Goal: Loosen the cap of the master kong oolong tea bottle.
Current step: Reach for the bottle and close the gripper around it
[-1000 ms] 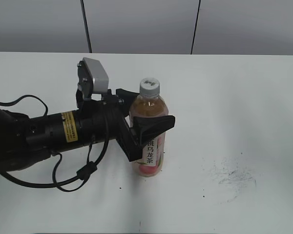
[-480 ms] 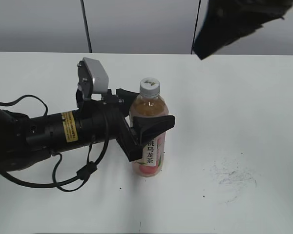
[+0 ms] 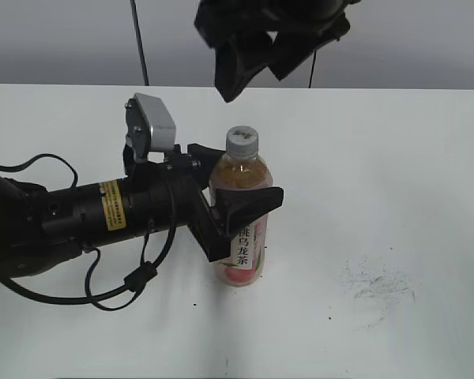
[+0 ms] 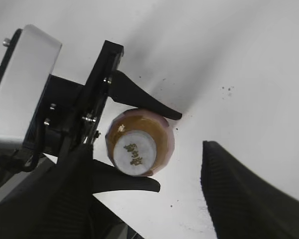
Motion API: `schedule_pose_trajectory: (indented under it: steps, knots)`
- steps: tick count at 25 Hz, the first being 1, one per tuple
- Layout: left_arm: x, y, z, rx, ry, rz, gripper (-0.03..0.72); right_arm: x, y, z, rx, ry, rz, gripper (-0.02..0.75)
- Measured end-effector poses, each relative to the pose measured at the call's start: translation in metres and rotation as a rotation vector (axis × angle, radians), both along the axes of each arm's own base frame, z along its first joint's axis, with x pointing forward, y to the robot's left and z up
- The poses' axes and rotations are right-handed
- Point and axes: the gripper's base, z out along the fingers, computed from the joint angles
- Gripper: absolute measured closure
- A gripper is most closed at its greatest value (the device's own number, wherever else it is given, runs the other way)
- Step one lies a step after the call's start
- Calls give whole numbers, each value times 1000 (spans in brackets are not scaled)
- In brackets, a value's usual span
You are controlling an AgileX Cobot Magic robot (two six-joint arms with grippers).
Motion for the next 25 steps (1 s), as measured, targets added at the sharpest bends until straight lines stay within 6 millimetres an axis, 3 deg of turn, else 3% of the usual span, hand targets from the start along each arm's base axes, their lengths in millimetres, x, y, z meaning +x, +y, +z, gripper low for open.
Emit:
schedule_pose_trajectory:
  steps: [6, 15, 25]
  knots:
    - [0, 0, 0, 0, 0, 0, 239, -15, 18, -4, -34, -6, -41, 235]
    - [0, 0, 0, 0, 0, 0, 239, -13, 17, -33, -74, 92, -130, 235]
    - [0, 0, 0, 0, 0, 0, 239, -8, 15, -39, -80, 110, -148, 265]
